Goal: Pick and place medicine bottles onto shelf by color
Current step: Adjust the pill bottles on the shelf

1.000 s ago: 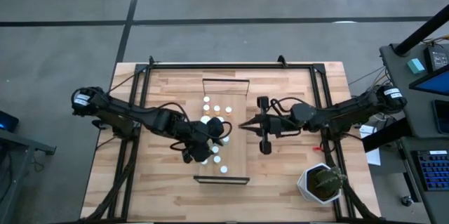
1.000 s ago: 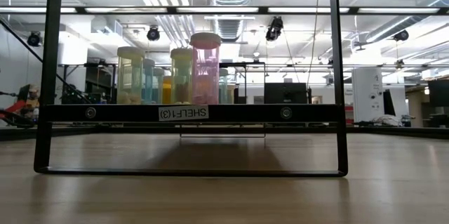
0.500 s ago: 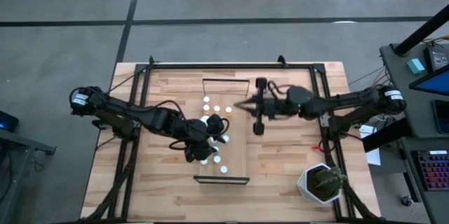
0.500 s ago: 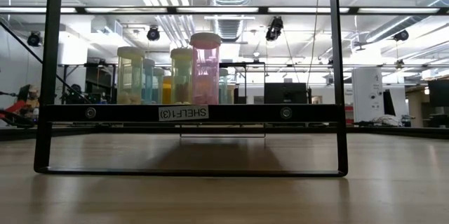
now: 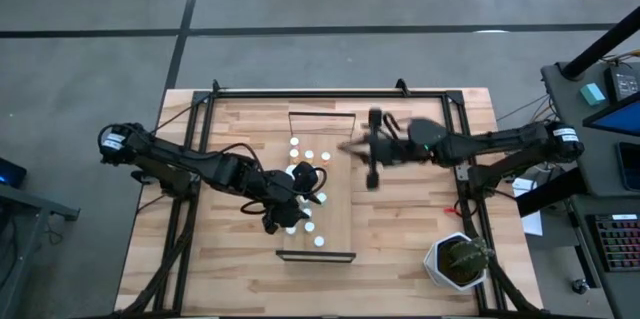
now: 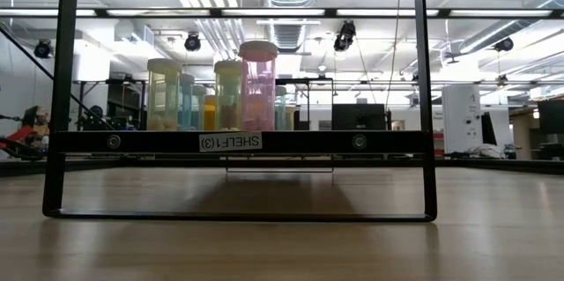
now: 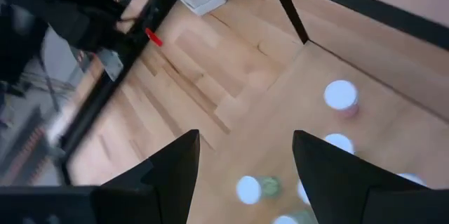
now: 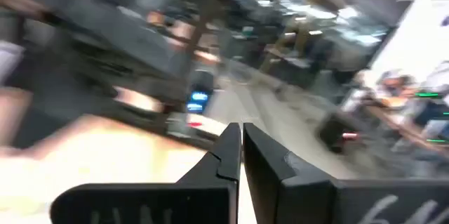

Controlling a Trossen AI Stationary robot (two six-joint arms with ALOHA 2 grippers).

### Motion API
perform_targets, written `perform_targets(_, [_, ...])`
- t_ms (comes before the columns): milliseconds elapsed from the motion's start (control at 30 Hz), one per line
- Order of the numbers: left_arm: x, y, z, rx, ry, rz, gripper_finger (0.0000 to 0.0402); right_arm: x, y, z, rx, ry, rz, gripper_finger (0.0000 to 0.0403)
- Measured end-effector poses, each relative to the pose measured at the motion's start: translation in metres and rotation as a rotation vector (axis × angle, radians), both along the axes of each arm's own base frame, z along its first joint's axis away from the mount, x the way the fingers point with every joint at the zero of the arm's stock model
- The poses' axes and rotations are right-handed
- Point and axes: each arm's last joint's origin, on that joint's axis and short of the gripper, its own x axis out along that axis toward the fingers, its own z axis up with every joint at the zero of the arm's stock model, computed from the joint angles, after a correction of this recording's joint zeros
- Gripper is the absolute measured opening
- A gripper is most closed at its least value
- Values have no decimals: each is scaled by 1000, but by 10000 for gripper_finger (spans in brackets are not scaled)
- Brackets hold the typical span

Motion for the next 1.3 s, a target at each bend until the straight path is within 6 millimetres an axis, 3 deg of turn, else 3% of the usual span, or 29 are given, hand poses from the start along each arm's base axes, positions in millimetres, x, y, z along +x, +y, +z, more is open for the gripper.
perform_targets(233, [-11,-8,2,-126,59,62,212,-14,39,-5,209,146,126,9])
perform_targets(400, [-32,-8,24,-191,-11,111,212,-17,55,-20,361,340,107,9])
perform_targets(533, [-53,-4,36,-301,-13,197,212,-13,59,-11,490,459,32,9])
perform_targets(667, [-69,-6,31,-385,-9,221,212,0,67,3,589,571,-5,9])
perform_targets(833, [-83,-8,10,-441,-47,241,212,22,84,17,596,703,-44,9])
perform_targets(1000, [-96,-5,-5,-476,-99,220,212,45,104,20,483,870,-38,9])
perform_targets(1167, [-110,1,-9,-520,-184,199,212,56,113,19,368,1074,46,9])
perform_targets(1300, [-120,6,-5,-547,-228,188,212,68,109,12,385,1126,73,9])
